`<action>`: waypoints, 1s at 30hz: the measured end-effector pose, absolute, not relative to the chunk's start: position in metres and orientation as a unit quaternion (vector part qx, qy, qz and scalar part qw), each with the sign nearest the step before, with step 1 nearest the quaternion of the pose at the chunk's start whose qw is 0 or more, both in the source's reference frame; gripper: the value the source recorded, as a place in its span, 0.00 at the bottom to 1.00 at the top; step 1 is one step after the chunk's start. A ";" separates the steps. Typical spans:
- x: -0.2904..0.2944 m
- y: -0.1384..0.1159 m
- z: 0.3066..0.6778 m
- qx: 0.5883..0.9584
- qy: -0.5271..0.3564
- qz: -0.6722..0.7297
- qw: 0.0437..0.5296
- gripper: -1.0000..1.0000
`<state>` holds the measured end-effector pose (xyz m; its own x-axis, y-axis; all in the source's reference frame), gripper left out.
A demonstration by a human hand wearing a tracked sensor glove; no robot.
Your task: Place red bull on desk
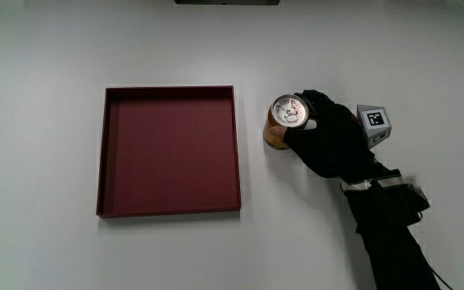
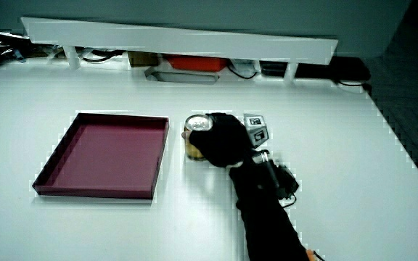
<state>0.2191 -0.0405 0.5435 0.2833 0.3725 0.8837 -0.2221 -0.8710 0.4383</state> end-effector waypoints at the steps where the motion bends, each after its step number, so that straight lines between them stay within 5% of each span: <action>1: 0.219 -0.040 0.543 0.760 0.050 0.598 0.248 0.48; 15: 0.221 -0.035 0.540 0.757 0.047 0.603 0.248 0.20; 25: 0.235 -0.006 0.492 0.780 0.015 0.581 0.234 0.00; 30: 0.251 0.013 0.479 0.809 -0.003 0.540 0.231 0.00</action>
<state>0.2509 0.0132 0.4786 0.4169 0.2444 0.8755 -0.2550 -0.8931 0.3707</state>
